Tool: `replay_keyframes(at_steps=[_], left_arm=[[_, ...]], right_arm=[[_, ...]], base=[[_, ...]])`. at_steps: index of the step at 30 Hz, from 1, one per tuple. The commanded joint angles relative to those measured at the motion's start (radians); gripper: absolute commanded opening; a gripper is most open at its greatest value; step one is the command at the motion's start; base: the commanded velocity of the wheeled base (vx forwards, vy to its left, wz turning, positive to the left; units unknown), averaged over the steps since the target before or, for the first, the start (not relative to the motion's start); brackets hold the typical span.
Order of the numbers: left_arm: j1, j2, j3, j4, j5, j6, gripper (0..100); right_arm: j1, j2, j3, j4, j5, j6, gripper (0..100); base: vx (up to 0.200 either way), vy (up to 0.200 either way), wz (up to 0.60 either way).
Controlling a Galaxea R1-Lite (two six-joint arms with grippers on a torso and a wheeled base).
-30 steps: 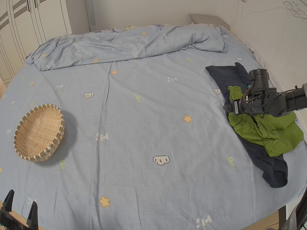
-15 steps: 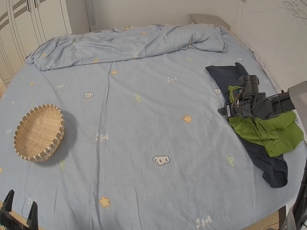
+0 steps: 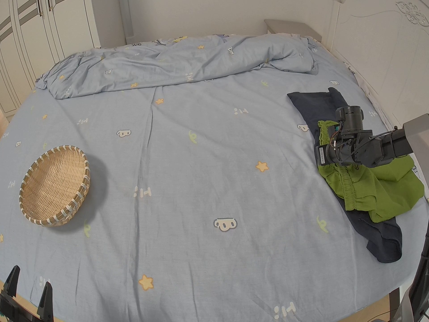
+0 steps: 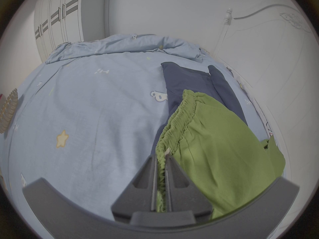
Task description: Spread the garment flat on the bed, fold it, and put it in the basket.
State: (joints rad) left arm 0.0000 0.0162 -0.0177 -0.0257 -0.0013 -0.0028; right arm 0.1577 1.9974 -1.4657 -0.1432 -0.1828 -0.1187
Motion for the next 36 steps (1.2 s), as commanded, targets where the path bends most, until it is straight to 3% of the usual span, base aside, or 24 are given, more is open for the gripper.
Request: replay_keyframes(at_steps=[1, 4, 9, 12, 13, 16, 17, 18, 20, 22, 25, 26, 31, 33, 35, 36], left_arm=[[0.0, -0.016, 0.018, 0.0, 0.0, 0.0, 100], [0.0, -0.016, 0.018, 0.0, 0.0, 0.0, 100], [0.0, -0.016, 0.018, 0.0, 0.0, 0.0, 100], [0.0, -0.016, 0.018, 0.0, 0.0, 0.0, 100], [0.0, -0.016, 0.018, 0.0, 0.0, -0.002, 100], [0.0, -0.016, 0.018, 0.0, 0.0, 0.0, 100], [0.0, -0.016, 0.018, 0.0, 0.0, 0.0, 100], [0.0, -0.016, 0.018, 0.0, 0.0, 0.0, 100], [0.0, -0.016, 0.018, 0.0, 0.0, -0.002, 100], [0.0, -0.016, 0.018, 0.0, 0.0, 0.0, 100], [0.0, -0.016, 0.018, 0.0, 0.0, 0.0, 100], [0.0, -0.016, 0.018, 0.0, 0.0, 0.0, 100], [0.0, -0.016, 0.018, 0.0, 0.0, 0.0, 100], [0.0, -0.016, 0.018, 0.0, 0.0, 0.0, 100], [0.0, -0.016, 0.018, 0.0, 0.0, -0.002, 100], [0.0, -0.016, 0.018, 0.0, 0.0, 0.0, 100]], right_arm=[[-0.006, -0.025, -0.002, 0.022, -0.004, 0.01, 0], [0.0, -0.077, -0.01, 0.066, -0.004, 0.048, 0], [0.086, -0.267, -0.102, 0.355, 0.032, 0.237, 0], [0.105, -0.299, -0.1, 0.386, 0.054, 0.254, 0], [0.166, -0.388, -0.074, 0.422, 0.103, 0.278, 0], [0.264, -0.503, 0.021, 0.416, 0.121, 0.289, 0], [0.321, -0.554, 0.082, 0.399, 0.12, 0.289, 0], [0.33, -0.562, 0.094, 0.393, 0.12, 0.289, 0], [0.41, -0.614, 0.222, 0.266, 0.106, 0.287, 0], [0.45, -0.617, 0.298, 0.148, 0.074, 0.286, 0], [0.474, -0.615, 0.329, 0.08, 0.048, 0.287, 0], [0.522, -0.598, 0.369, -0.012, 0.002, 0.287, 0], [0.603, -0.536, 0.401, -0.082, -0.034, 0.291, 0], [0.654, -0.509, 0.397, -0.157, -0.044, 0.33, 0], [0.741, -0.467, 0.36, -0.26, -0.103, 0.393, 0], [0.746, -0.467, 0.357, -0.263, -0.107, 0.393, 0]], base=[[0.0, 0.0, 0.0], [0.0, 0.0, 0.0], [0.0, 0.0, 0.0], [0.0, 0.0, 0.0], [0.0, 0.0, 0.0], [0.0, 0.0, 0.0], [0.0, 0.0, 0.0], [0.0, 0.0, 0.0], [0.0, 0.0, 0.0], [0.0, 0.0, 0.0], [0.0, 0.0, 0.0], [0.0, 0.0, 0.0], [0.0, 0.0, 0.0], [0.0, 0.0, 0.0], [0.0, 0.0, 0.0], [0.0, 0.0, 0.0]])
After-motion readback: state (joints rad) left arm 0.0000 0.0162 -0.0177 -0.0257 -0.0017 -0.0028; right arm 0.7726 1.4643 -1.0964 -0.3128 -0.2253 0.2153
